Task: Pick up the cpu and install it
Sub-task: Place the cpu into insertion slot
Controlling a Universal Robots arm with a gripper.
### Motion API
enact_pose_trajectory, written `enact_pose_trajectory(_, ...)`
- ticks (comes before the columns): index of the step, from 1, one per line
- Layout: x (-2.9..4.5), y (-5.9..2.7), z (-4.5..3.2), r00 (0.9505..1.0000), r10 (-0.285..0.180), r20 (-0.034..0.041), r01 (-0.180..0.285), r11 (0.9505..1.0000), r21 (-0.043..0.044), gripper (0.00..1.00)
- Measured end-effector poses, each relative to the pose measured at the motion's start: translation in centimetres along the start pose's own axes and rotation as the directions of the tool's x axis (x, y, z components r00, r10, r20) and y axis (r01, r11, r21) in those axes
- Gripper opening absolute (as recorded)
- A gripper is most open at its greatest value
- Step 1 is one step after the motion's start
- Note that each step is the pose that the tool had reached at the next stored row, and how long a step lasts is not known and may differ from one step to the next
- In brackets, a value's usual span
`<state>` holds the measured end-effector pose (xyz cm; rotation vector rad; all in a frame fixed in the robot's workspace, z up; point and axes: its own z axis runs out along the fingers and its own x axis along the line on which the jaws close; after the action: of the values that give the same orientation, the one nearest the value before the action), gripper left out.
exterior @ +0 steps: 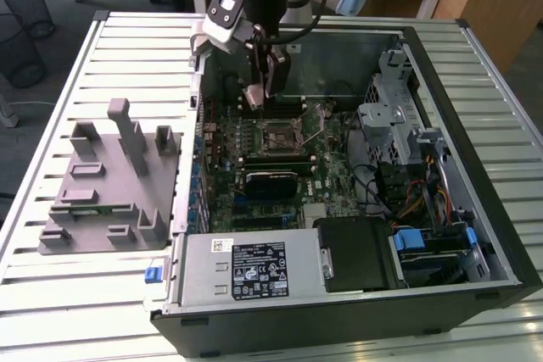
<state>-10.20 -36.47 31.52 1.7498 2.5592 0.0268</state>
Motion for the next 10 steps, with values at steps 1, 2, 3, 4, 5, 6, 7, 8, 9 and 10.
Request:
enact_pose_trajectory(1, 0.01, 0.00, 0.06, 0.9999, 0.012, 0.0005, -0.012, 0.9999, 0.0002, 0.54)
enact_pose_trajectory(2, 0.03, 0.01, 0.12, 0.9997, 0.024, 0.0010, -0.024, 0.9997, 0.0005, 0.54)
enact_pose_trajectory(3, 0.04, 0.01, 0.18, 0.9993, 0.037, 0.0014, -0.037, 0.9993, 0.0009, 0.54)
enact_pose_trajectory(4, 0.06, 0.01, 0.24, 0.9988, 0.049, 0.0019, -0.049, 0.9988, 0.0011, 0.54)
enact_pose_trajectory(5, 0.07, 0.02, 0.29, 0.9981, 0.061, 0.0024, -0.061, 0.9981, 0.0013, 0.54)
enact_pose_trajectory(6, 0.09, 0.03, 0.34, 0.9973, 0.073, 0.0028, -0.073, 0.9974, 0.0016, 0.54)
enact_pose_trajectory(7, 0.10, 0.04, 0.39, 0.9965, 0.084, 0.0032, -0.084, 0.9965, 0.0018, 0.54)
enact_pose_trajectory(8, 0.12, 0.07, 0.42, 0.9956, 0.093, 0.0036, -0.093, 0.9957, 0.0020, 0.54)
enact_pose_trajectory(9, 0.14, 0.11, 0.46, 0.9949, 0.101, 0.0039, -0.101, 0.9949, 0.0021, 0.54)
enact_pose_trajectory(10, 0.16, 0.18, 0.48, 0.9943, 0.106, 0.0042, -0.106, 0.9943, 0.0023, 0.54)
